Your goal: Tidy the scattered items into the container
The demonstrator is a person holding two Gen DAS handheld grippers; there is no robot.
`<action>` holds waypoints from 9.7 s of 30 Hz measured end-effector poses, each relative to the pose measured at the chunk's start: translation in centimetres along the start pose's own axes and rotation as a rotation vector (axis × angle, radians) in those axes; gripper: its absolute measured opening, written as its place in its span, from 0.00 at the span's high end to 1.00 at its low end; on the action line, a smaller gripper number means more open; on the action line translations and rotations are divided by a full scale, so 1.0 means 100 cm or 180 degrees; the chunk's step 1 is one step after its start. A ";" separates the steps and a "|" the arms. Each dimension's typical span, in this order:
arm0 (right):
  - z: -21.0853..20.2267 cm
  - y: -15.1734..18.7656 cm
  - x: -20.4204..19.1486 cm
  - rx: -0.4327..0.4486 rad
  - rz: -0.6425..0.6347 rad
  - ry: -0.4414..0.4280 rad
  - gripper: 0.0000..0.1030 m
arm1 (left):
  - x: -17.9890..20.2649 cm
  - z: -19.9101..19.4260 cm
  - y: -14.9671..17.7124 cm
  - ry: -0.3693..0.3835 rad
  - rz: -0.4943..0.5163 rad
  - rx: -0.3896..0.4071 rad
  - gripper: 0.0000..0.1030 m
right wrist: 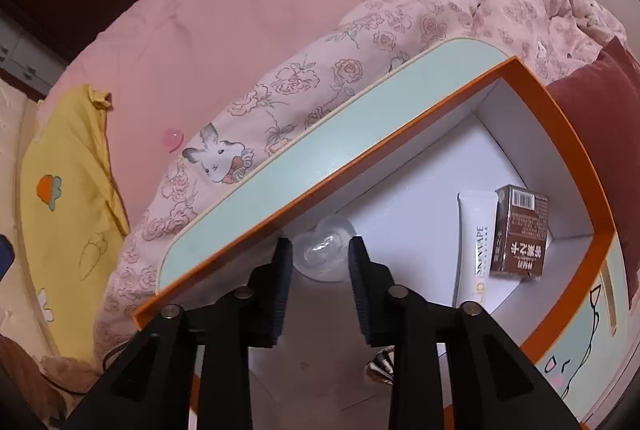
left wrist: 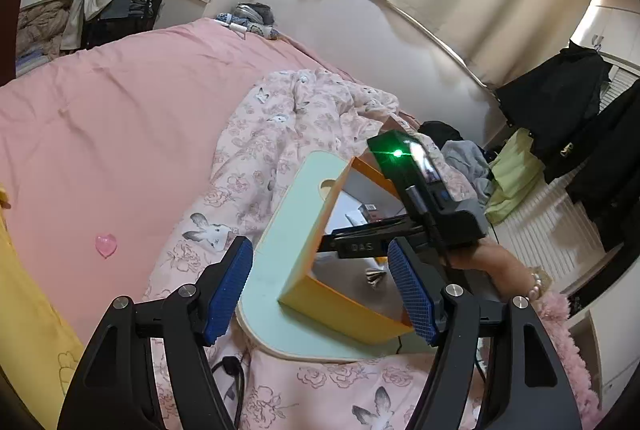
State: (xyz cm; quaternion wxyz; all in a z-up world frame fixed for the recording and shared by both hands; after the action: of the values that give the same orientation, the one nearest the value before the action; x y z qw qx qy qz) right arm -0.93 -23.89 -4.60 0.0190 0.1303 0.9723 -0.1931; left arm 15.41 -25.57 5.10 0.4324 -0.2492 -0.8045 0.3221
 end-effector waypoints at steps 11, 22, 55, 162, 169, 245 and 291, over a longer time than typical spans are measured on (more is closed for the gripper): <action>-0.049 0.003 0.012 0.0411 0.0550 -0.0262 0.66 | 0.019 0.011 0.013 0.0039 0.0212 -0.0200 0.32; -0.184 0.140 0.098 0.1231 0.1363 -0.0025 0.65 | 0.113 0.092 0.036 0.0420 0.1055 -0.0870 0.35; -0.214 0.198 0.132 0.1801 0.1837 -0.0571 0.64 | 0.084 0.177 0.111 -0.0328 0.0652 -0.1813 0.52; -0.199 0.219 0.172 0.1892 0.2334 0.0087 0.48 | 0.218 0.135 0.116 0.0962 0.1216 -0.2231 0.78; -0.203 0.224 0.176 0.1916 0.2359 0.0097 0.48 | 0.236 0.152 0.118 0.0846 0.1087 -0.2009 0.50; -0.206 0.234 0.170 0.1488 0.1981 0.0244 0.80 | 0.119 0.039 0.083 0.0511 0.0507 -0.0760 0.23; -0.240 0.245 0.177 0.2177 0.2277 -0.0246 0.50 | 0.087 0.267 0.060 -0.0935 0.0516 -0.1669 0.58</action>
State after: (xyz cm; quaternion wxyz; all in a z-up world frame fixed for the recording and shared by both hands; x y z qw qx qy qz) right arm -11.34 11.47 7.00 0.0763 0.4474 0.7462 -0.4871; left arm -11.07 -23.79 -5.82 0.2054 -0.3663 -0.8915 0.1696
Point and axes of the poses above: each gripper's, at about its wrist camera, not at the fingertips, and z roughly the way its jaws point, x to its right, y to its underside, the point moved 8 cm from there along z, roughly the way its jaws point, and after that the axes turned 11 degrees about x, right-handed, at the moved point
